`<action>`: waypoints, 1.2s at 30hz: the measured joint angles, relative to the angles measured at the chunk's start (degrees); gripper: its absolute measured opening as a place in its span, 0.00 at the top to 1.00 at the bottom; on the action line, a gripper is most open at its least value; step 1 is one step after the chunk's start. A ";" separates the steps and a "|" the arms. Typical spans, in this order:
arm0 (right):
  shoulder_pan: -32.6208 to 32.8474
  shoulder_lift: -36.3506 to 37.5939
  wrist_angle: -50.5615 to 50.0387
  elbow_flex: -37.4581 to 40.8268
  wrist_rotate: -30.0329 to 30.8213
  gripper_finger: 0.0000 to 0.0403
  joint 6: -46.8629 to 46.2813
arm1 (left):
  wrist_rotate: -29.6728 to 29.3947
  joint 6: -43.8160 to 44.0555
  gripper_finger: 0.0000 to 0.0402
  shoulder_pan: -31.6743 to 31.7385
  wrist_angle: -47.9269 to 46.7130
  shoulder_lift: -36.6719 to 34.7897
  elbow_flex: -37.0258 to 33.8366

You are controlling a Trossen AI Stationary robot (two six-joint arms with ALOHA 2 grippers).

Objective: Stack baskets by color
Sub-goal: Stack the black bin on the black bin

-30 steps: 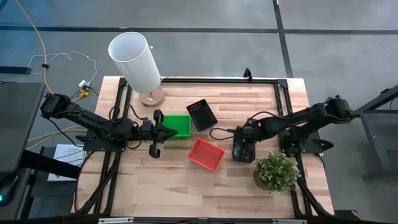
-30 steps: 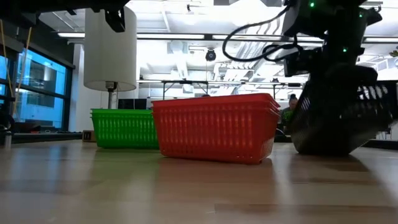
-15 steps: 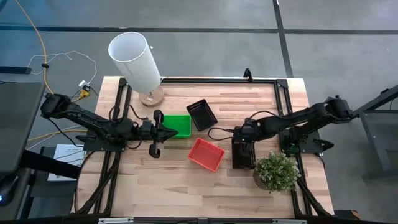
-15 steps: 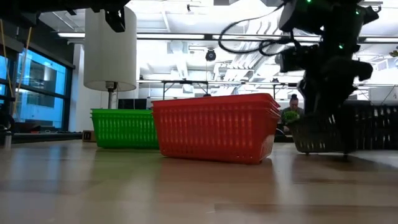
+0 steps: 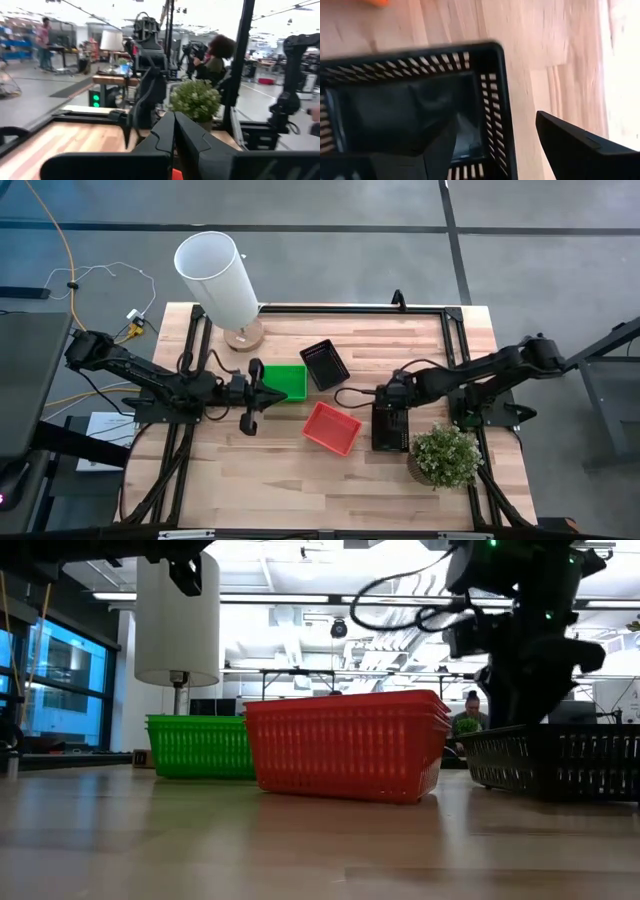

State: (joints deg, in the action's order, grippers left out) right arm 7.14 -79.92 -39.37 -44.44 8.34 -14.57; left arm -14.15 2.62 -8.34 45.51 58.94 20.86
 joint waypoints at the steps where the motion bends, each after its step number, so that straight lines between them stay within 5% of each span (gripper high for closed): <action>1: 0.00 -0.20 0.09 0.53 0.01 0.36 -0.01 | 0.79 0.37 1.00 0.00 -0.29 0.00 0.00; 13: -0.02 -0.70 2.89 2.20 0.66 0.41 1.70 | -3.19 0.80 1.00 0.00 -5.89 -4.72 0.04; 23: -0.02 -0.67 2.94 2.20 3.46 0.96 3.85 | -6.05 1.76 1.00 -0.02 -24.81 -17.74 0.04; 30: -0.02 1.00 1.45 0.50 3.98 0.98 4.82 | -11.66 3.20 1.00 0.00 -30.18 -19.98 -0.67; 36: -0.02 6.02 -2.48 -8.44 6.03 0.99 11.46 | -11.59 3.18 1.00 0.00 -27.21 -19.95 -1.36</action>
State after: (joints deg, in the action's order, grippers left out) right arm 7.11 -73.91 -41.86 -52.87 14.36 -3.11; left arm -25.73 5.81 -8.34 18.30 38.98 19.51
